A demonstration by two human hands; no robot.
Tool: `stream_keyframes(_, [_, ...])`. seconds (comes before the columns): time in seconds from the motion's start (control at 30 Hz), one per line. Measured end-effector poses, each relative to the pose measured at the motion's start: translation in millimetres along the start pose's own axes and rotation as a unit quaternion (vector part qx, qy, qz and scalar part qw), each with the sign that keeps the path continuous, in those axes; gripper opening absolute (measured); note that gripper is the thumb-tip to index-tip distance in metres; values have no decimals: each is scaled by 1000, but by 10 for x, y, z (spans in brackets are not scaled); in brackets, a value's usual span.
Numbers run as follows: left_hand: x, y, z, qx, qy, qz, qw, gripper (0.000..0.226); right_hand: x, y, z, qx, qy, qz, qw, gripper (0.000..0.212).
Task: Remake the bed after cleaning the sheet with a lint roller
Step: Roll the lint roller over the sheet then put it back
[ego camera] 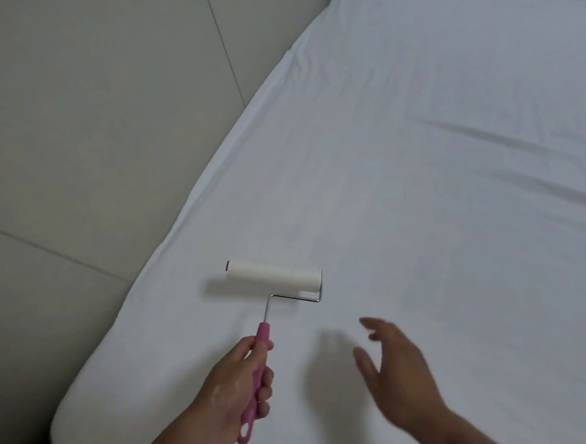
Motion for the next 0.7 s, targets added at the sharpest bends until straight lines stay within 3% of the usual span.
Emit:
stream_keyframes(0.07, [-22,257,285,26,34,18,999,22,-83,550,145,-21,-71,20,997,49])
stream_keyframes(0.2, [68,760,1019,94,104,60,988,24,-84,1679,282,-34,-203,-19,978,62])
stream_keyframes(0.43, [277,1600,2396,187,219,101,952,27,-129,3336,246,-47,-284,35,957,76])
stream_keyframes(0.7, [767,2565,3709,246,390,143,876,35,248,3812,681,-39,-310,96,945,79])
Point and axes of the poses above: each hand's wrist, its own y-axis towards the middle knuckle, its own x-axis out of the palm, z = x × y, the point moved 7 cm from there along y, towards the middle knuckle, and after that the axes turned 5 degrees about -x, right-handed, at the moved point
